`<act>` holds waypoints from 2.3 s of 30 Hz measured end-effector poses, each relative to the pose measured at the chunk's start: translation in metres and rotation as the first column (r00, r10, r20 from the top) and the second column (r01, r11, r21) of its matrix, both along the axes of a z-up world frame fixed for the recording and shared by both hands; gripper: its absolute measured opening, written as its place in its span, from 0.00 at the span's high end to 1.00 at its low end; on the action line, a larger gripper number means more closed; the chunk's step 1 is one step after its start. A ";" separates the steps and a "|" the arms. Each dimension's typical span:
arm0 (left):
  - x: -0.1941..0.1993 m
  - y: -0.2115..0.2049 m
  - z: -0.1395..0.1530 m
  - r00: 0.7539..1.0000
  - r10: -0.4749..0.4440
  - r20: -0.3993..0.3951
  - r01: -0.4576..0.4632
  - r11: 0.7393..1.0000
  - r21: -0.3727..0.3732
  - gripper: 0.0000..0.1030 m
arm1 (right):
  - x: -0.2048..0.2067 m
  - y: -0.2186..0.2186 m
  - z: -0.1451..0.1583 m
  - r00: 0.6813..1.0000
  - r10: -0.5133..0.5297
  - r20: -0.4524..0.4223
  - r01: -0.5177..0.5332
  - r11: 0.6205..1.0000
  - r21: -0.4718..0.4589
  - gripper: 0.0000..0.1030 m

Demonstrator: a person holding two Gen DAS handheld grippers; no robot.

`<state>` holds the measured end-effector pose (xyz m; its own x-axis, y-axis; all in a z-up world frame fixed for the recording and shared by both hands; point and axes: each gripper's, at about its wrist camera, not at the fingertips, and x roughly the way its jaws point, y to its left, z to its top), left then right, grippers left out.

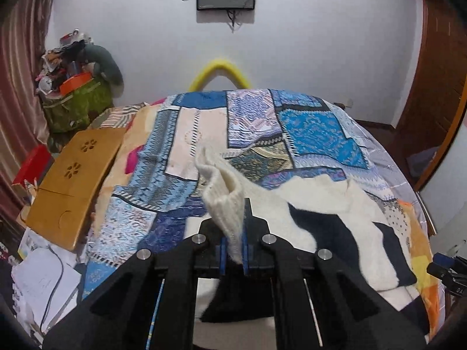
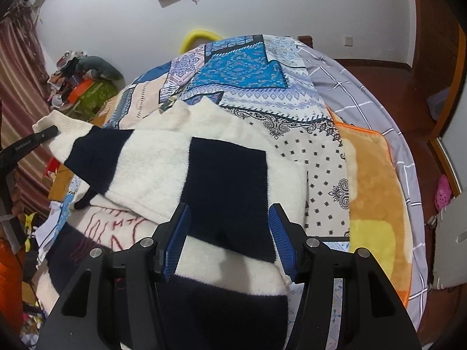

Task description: Fold small clothes

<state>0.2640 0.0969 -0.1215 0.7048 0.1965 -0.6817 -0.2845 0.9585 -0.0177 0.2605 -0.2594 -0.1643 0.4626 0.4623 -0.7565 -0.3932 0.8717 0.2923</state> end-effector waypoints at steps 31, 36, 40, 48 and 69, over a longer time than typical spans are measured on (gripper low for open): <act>-0.040 0.045 -0.080 0.966 -0.001 -0.257 -0.003 1.000 -0.016 0.50 | -0.017 0.001 0.009 0.999 -0.042 0.008 0.042 0.999 -0.018 0.23; -0.056 0.043 -0.062 0.975 -0.010 -0.222 0.006 1.000 -0.019 0.36 | -0.024 0.002 0.029 0.997 -0.052 0.062 0.054 0.998 -0.036 0.19; -0.068 0.040 -0.047 0.981 -0.019 -0.196 0.010 0.999 -0.048 0.28 | -0.032 0.000 0.048 0.993 -0.055 0.107 0.060 0.997 -0.045 0.16; -0.097 0.031 -0.022 0.988 -0.046 -0.145 0.034 0.995 -0.089 0.20 | -0.060 -0.007 0.077 0.979 -0.029 0.203 0.052 0.993 -0.105 0.10; -0.139 0.025 -0.076 0.948 -0.074 -0.310 0.015 0.982 -0.188 0.12 | -0.069 -0.030 -0.007 0.995 -0.059 -0.077 0.054 0.997 -0.063 0.08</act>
<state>0.1253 0.1217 -0.1979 0.4544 0.0224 -0.8905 -0.2611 0.9591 -0.1091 0.1917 -0.2894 -0.1714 0.4241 0.3893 -0.8176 -0.3208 0.9089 0.2664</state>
